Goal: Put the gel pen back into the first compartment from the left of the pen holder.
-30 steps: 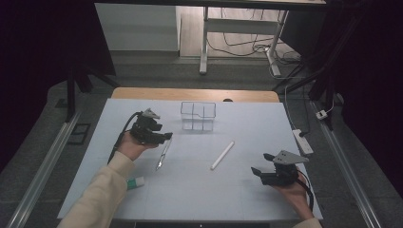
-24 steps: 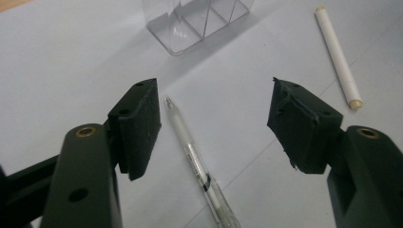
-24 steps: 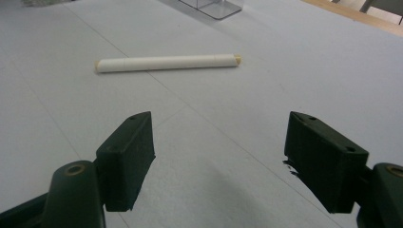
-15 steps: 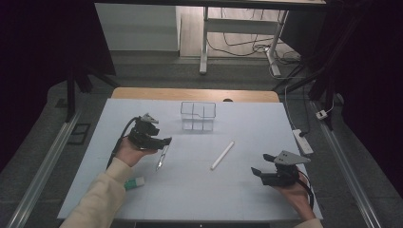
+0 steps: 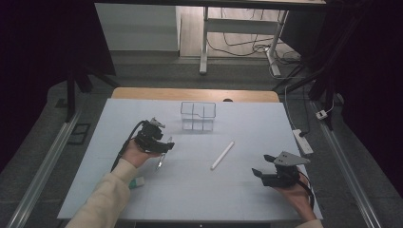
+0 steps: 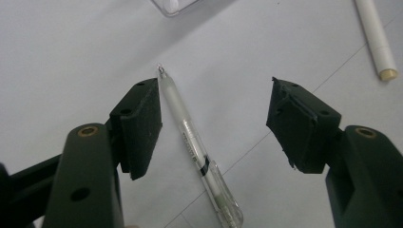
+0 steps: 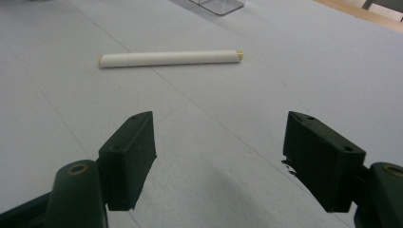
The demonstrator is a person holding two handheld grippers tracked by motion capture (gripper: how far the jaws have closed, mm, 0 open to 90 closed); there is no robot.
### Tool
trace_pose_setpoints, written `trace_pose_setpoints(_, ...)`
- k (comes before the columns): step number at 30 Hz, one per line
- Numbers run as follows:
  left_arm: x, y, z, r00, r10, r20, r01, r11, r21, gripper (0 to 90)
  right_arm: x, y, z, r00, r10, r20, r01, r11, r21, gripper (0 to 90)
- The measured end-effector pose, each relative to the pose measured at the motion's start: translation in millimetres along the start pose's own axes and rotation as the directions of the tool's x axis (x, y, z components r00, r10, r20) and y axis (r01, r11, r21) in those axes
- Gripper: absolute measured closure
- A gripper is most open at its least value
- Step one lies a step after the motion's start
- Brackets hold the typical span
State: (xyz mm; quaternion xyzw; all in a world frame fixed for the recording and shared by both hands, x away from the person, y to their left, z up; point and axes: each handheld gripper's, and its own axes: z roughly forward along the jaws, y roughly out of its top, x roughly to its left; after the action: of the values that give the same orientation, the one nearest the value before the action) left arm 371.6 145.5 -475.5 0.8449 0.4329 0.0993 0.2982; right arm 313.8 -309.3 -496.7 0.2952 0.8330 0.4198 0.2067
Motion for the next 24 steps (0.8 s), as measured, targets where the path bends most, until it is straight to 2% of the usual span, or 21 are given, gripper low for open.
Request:
trace_pose_setpoints(8, 2.3, 0.4, 9.3, 1.0000, -0.005, -0.009, 0.005, 0.9996, 0.026, 37.4, 0.0, -0.7, 1.4, 1.0000, -0.001, -0.005, 0.001, 1.000, 0.005, 25.6)
trace_pose_setpoints(15, 8.3, 3.1, 26.2, 0.9993, -0.031, -0.021, 0.033, 0.9972, 0.068, 39.4, 0.5, -1.1, 3.2, 1.0000, -0.002, -0.007, 0.002, 1.000, 0.013, 25.6)
trace_pose_setpoints(24, 16.8, 3.0, 44.4, 0.9972, -0.070, -0.025, 0.072, 0.9909, 0.113, 48.5, 0.4, -1.6, 4.5, 1.0000, -0.004, -0.008, 0.004, 1.000, 0.017, 25.6)
